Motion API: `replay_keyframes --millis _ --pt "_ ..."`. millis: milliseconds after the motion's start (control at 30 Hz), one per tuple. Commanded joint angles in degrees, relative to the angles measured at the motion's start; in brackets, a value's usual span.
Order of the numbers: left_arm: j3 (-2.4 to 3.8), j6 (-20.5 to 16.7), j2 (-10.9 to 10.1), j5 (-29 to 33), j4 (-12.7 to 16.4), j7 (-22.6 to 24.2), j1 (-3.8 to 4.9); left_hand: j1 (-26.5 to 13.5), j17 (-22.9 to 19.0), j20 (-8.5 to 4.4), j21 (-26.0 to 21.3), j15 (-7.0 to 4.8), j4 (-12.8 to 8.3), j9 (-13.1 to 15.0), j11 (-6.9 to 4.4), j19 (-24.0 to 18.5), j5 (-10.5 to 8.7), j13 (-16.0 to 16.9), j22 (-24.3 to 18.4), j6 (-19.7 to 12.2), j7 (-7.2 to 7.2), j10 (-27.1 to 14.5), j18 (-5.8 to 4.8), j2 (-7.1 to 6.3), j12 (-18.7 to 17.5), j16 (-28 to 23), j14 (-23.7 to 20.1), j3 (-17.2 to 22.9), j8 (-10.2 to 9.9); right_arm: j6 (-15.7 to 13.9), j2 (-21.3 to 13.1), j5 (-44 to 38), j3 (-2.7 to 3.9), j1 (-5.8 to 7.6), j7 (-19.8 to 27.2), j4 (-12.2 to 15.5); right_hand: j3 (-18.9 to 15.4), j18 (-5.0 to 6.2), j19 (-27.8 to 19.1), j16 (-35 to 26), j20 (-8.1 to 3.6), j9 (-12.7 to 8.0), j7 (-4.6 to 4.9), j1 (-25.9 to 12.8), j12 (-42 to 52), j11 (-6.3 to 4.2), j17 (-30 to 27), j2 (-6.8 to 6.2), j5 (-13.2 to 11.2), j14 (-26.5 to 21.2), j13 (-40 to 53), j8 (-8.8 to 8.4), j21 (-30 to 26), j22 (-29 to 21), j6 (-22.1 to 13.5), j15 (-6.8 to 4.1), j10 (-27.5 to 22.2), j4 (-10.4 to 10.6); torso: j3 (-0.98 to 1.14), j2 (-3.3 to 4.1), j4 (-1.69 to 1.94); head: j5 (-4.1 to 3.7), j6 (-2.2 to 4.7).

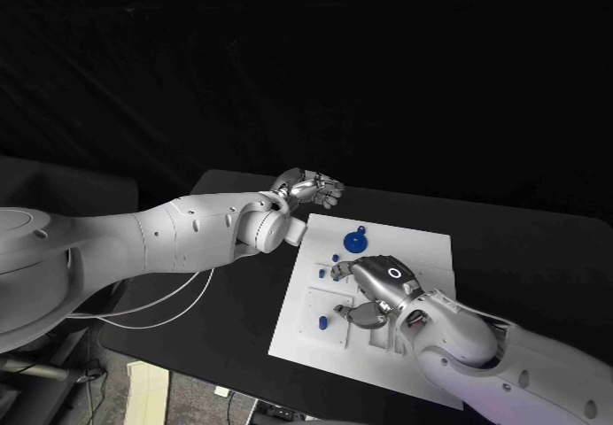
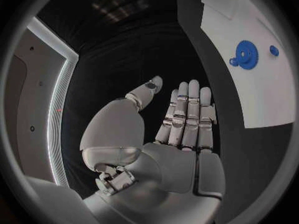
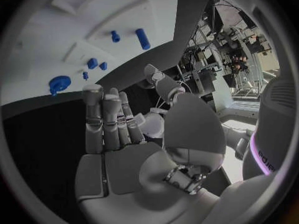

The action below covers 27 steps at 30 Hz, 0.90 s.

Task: Assemble the parts on the task board

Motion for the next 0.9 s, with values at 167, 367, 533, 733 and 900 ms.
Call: replay_keyframes --millis 167,367,533,733,900 --pt "0.03 0.8 0.0 0.2 -0.2 0.4 0.05 0.1 0.1 0.36 -0.4 -0.07 0.1 -0.1 -0.07 0.1 -0.13 -0.1 0.1 -0.4 -0.09 -0.3 1.03 0.54 0.1 -0.4 0.5 0.1 0.4 0.6 -6.1 13.4 2.68 2.34 2.4 3.6 3.2 7.6 1.3 0.4 0.11 0.5 -0.64 1.4 3.3 -2.02 -0.4 0.24 -1.4 1.1 1.4 1.53 0.1 0.6 2.9 -2.04 6.0 2.6 0.05 -0.05 -0.06 -0.77 0.67" --pt "0.02 1.0 -0.1 0.2 -0.7 0.5 0.03 0.1 0.2 0.36 -0.4 -0.08 0.1 -0.1 -0.09 0.2 -0.13 0.0 0.1 -0.4 -0.1 -0.2 1.03 0.56 0.2 -0.4 0.6 0.0 0.4 5.7 -11.7 29.6 3.35 5.37 1.1 4.0 4.7 7.6 3.0 1.1 -0.66 0.8 -1.56 2.0 7.1 -4.49 -0.3 1.46 -2.2 2.9 4.2 2.55 1.4 1.1 4.8 -4.46 12.1 4.2 0.07 -0.26 -0.29 -1.86 1.41" --pt "0.0 1.2 0.2 0.4 -1.1 0.5 -0.05 0.0 0.3 0.36 -0.4 -0.08 0.2 -0.1 -0.13 0.2 -0.14 0.0 0.1 -0.3 -0.13 -0.1 1.03 0.6 0.2 -0.4 0.6 0.0 0.5 10.8 -14.6 33.3 3.34 6.29 -0.8 3.5 1.7 7.6 3.2 1.4 -1.51 1.9 -2.93 -0.7 15.1 -6.34 0.1 2.0 -1.4 3.0 11.7 3.0 1.8 1.1 5.3 -6.4 15.2 4.6 0.2 -0.59 -0.56 -3.69 1.82" --pt "-0.02 1.9 0.7 0.6 -1.4 0.4 -0.74 -0.1 0.3 0.36 -0.4 -0.09 0.2 -0.1 -0.15 0.2 -0.14 0.0 0.2 -0.3 -0.14 -0.1 1.02 0.62 0.2 -0.5 0.7 0.0 0.5 19.3 -16.7 36.8 3.29 6.34 -5.9 2.3 -1.8 7.6 4.6 4.2 -2.52 3.5 -4.31 -5.8 51.1 -7.83 2.5 3.73 -2.2 3.8 42.2 3.14 3.3 1.5 6.1 -7.28 10.0 7.7 0.41 -1.05 -0.88 -6.51 2.3" --pt "-0.02 2.1 0.9 0.7 -1.6 0.5 -1.21 -0.1 0.4 0.37 -0.4 -0.08 0.2 -0.1 -0.15 0.2 -0.14 0.0 0.2 -0.3 -0.14 -0.1 1.01 0.67 0.2 -0.6 0.7 -0.1 0.5 24.7 -18.0 38.7 2.82 6.34 -11.8 1.9 -0.4 7.6 4.3 5.4 -2.78 4.8 -4.63 -7.3 60.7 -8.24 4.3 4.51 -2.8 3.0 51.5 3.28 5.3 1.4 6.4 -8.03 4.3 10.1 0.57 -1.51 -0.97 -9.11 1.95"
